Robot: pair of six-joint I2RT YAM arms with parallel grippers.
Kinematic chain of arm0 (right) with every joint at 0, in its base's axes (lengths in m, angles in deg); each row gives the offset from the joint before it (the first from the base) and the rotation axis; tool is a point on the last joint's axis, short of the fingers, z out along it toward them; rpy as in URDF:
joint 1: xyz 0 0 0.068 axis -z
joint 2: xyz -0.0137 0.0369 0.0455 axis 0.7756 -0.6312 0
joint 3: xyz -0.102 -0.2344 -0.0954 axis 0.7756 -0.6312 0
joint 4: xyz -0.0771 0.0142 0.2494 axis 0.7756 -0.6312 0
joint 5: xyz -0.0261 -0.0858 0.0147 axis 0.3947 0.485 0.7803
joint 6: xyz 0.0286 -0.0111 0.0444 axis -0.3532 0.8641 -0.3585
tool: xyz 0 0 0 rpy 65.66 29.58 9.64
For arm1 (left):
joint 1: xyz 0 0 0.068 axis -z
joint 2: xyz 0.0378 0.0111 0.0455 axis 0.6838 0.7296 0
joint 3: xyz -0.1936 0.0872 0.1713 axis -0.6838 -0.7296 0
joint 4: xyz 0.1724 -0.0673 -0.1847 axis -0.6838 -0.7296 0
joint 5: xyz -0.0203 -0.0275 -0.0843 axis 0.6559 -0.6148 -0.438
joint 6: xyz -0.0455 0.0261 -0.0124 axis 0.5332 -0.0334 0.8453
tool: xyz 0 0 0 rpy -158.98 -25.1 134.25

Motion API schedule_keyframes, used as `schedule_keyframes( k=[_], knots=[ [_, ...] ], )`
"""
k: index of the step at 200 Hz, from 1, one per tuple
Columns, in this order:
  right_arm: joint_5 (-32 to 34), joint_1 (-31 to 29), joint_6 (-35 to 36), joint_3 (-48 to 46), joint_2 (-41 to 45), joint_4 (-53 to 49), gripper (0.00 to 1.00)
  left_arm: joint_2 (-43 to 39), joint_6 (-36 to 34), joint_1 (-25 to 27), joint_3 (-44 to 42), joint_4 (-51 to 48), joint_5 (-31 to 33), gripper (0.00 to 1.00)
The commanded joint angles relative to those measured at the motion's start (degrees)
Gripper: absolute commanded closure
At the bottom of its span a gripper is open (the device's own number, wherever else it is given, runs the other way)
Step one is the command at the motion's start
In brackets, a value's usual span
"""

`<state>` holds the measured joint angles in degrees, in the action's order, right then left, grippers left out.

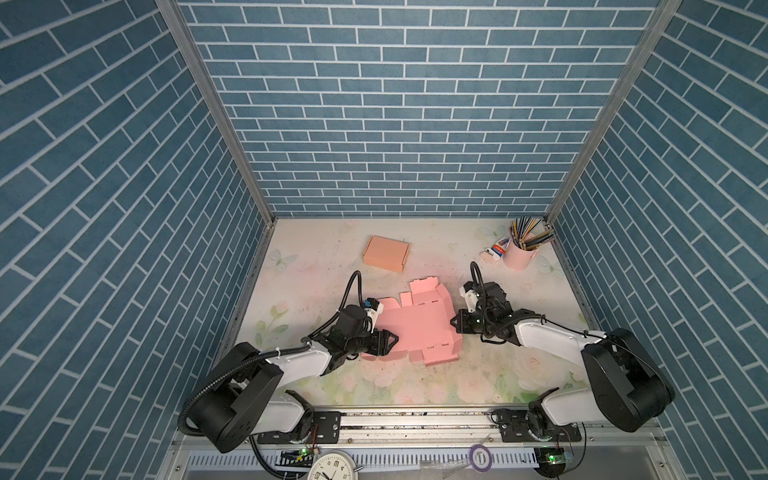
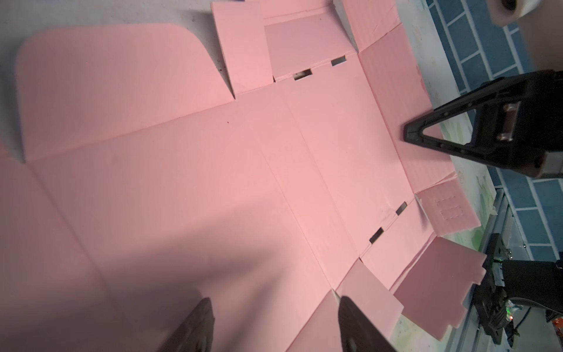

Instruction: Fold the paper box

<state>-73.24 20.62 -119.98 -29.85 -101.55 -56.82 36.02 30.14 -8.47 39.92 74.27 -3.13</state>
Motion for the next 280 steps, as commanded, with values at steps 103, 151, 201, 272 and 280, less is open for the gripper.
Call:
schedule_keyframes(
  k=[103,151,201,272,280],
  knots=[
    [6.3,-11.19,6.44,9.83,3.81,-16.72,1.0,-4.37,1.01,-0.18,9.88,-4.92,0.12,0.84],
    [6.79,-13.21,6.29,11.23,3.49,-17.29,1.0,5.53,1.94,-0.79,17.35,-0.12,2.72,1.0],
    [7.06,-14.06,5.69,10.5,3.36,-16.74,1.0,15.81,-0.33,-1.11,25.82,0.79,3.3,1.0],
    [6.96,-14.15,6.65,11.08,2.61,-16.74,1.0,24.17,-3.99,-1.27,33.64,-0.43,1.94,1.0],
    [7.05,-14.15,6.7,11.23,2.41,-16.78,1.0,24.67,-4.45,-1.27,34.28,-0.79,1.72,1.0]
  ],
)
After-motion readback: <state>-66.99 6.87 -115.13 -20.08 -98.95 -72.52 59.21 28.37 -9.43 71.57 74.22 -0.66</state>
